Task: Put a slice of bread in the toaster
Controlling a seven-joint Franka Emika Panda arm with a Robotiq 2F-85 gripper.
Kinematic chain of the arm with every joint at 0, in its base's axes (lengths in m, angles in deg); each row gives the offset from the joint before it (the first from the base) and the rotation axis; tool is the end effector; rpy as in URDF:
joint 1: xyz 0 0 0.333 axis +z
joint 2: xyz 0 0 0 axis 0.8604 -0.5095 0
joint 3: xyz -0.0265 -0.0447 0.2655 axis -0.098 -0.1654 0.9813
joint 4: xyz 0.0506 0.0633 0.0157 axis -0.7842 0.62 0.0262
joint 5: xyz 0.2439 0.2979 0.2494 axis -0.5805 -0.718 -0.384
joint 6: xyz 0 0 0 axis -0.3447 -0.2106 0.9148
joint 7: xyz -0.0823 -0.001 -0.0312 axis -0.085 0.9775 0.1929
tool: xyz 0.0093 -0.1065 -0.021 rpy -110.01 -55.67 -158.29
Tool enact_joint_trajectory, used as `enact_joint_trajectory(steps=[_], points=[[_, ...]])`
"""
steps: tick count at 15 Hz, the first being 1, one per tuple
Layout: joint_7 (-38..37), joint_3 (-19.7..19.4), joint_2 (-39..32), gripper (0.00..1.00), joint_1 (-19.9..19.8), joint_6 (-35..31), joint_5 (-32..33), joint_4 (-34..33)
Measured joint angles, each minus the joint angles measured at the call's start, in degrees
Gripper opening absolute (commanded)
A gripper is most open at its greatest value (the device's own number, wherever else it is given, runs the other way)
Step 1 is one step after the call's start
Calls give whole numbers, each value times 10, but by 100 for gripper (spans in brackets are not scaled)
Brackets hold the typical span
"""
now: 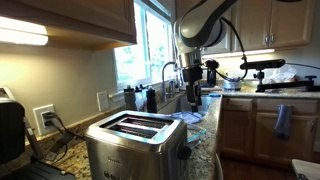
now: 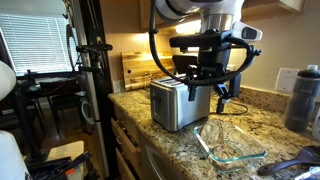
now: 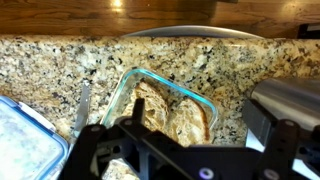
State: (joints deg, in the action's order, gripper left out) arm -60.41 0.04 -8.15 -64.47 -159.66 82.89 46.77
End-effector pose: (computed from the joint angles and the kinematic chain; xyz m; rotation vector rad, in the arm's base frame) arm 0.5557 -0.1295 0.3187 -3.1314 -0.1740 0.1700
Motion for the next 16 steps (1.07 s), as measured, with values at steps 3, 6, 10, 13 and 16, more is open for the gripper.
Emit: enact_joint_trajectory(steps=[3, 6, 10, 13, 16], points=[[0, 0, -15, 100, 0, 0, -13, -11], [0, 1, -30, 100, 0, 0, -26, -20], [0, 5, -51, 100, 0, 1, -40, -34], [1, 11, -68, 100, 0, 2, -51, -46], [6, 19, -85, 100, 0, 2, -70, -57]])
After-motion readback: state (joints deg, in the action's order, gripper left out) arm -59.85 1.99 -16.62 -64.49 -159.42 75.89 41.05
